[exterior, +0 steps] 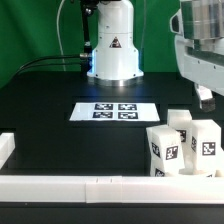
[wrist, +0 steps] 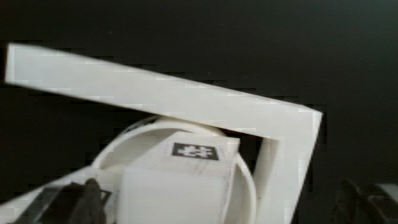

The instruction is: Assemble stool

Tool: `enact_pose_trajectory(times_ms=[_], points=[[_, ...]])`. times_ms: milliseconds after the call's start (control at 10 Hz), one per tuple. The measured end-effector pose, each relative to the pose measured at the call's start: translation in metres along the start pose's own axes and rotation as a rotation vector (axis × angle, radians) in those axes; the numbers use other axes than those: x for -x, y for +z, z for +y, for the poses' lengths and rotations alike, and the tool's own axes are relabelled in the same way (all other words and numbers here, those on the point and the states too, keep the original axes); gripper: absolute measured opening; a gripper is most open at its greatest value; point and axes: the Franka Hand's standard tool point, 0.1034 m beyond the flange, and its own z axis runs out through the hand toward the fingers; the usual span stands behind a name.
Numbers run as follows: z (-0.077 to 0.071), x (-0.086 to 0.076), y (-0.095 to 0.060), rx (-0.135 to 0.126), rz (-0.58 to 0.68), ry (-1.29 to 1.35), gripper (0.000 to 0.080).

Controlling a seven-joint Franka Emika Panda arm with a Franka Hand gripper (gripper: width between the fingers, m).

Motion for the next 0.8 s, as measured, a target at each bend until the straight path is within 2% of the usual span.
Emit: enact_pose_trajectory(times_ms=[200,300,400,500,800], points=[[0.0003,-0.0030,-0.0007,0.006,0.012,-0.168,0.0649],[-0.0022,-0.0079,-0.0044,0.028,0.051,-0.441,0.0649],[-0.0035,-0.0093,-0.0024,0.035,0.083,-0.677,0.0649],[0.0013,-0.0051,0.0040,0.054,0.098,-0.777,0.0649],[0.0033,-0.0101,0.0053,0.079,0.107,-0.956,0.0649]])
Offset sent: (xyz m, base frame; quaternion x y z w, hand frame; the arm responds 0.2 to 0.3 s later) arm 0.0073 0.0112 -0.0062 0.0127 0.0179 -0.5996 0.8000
